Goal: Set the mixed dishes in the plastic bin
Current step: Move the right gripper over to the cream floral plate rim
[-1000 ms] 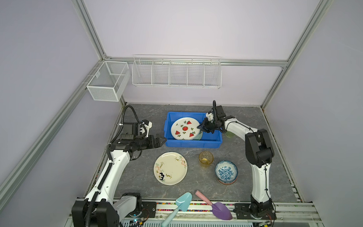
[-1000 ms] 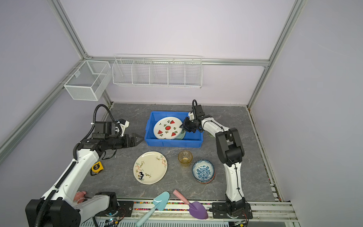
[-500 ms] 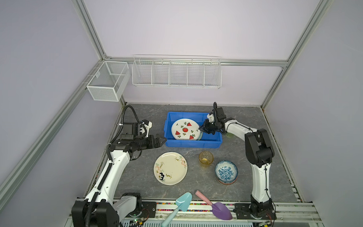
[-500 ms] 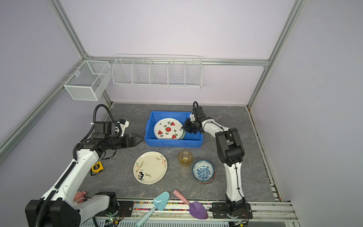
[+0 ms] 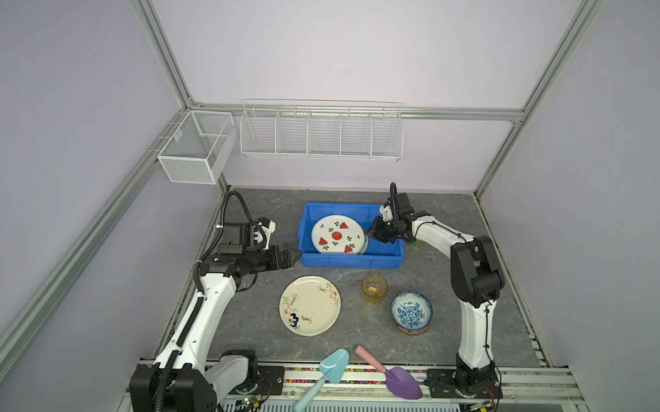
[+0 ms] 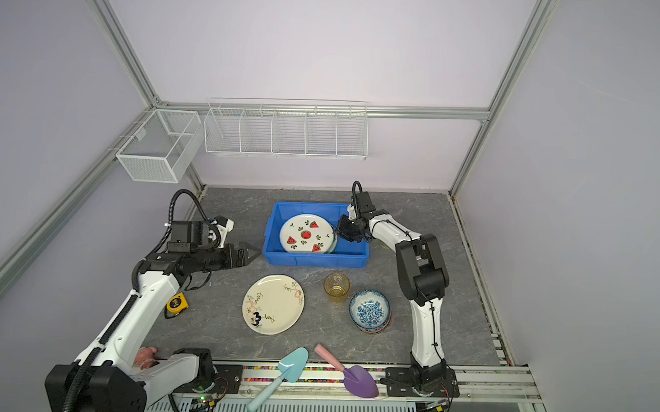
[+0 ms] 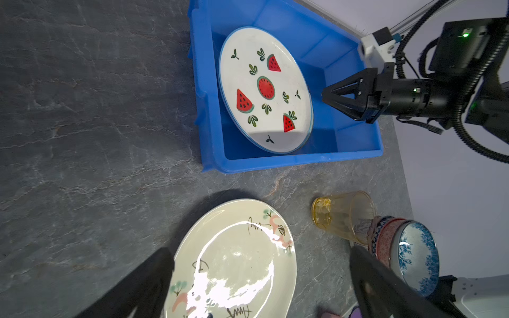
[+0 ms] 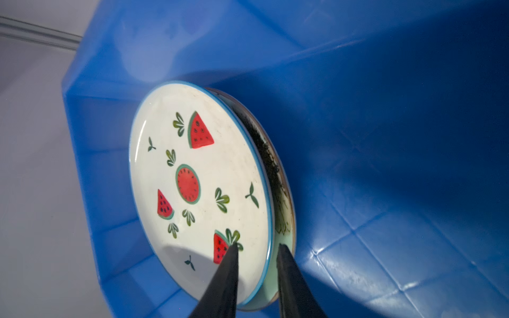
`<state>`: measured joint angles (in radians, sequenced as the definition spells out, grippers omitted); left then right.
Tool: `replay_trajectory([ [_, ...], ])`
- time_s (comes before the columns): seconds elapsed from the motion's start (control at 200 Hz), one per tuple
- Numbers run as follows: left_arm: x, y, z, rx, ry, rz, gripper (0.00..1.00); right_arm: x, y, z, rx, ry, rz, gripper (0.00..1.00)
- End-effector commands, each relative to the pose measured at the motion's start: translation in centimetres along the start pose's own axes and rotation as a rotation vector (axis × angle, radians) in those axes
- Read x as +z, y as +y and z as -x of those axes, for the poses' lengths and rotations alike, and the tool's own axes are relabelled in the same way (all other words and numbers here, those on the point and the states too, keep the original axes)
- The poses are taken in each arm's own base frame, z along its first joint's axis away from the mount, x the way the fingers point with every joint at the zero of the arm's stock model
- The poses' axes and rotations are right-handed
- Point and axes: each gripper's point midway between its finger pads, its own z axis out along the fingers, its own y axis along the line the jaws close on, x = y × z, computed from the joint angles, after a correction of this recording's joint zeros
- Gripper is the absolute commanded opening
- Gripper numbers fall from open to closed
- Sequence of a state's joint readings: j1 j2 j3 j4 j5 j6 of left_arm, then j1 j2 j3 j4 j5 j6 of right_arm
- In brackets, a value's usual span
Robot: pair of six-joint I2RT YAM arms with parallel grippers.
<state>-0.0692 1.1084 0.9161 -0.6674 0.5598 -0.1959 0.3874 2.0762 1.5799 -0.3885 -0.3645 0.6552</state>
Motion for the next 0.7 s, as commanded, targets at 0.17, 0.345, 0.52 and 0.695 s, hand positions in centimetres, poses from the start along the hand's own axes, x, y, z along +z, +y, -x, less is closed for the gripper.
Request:
replay_trajectory([
  [0.17, -0.2, 1.4, -0.5, -0.021, 0.007, 0.077, 1.0, -6.1, 3.7, -2.3, -0.211, -0.019, -0.025, 0.57],
  [0.345, 0.0, 3.1, -0.8, -0.098, 0.029, 0.159, 0.99, -8.5, 7.0, -5.4, -0.359, -0.005, -0.036, 0.98],
  [0.52, 0.1, 3.8, -2.7, -0.252, 0.143, 0.205, 0.99, -10.1, 9.8, -9.7, -0.491, 0.023, -0.042, 0.88],
  [0.695, -1.1, 4.5, -4.2, -0.386, 0.056, 0.264, 1.0, -9.9, 11.7, -14.5, -0.595, 0.076, -0.042, 0.88],
])
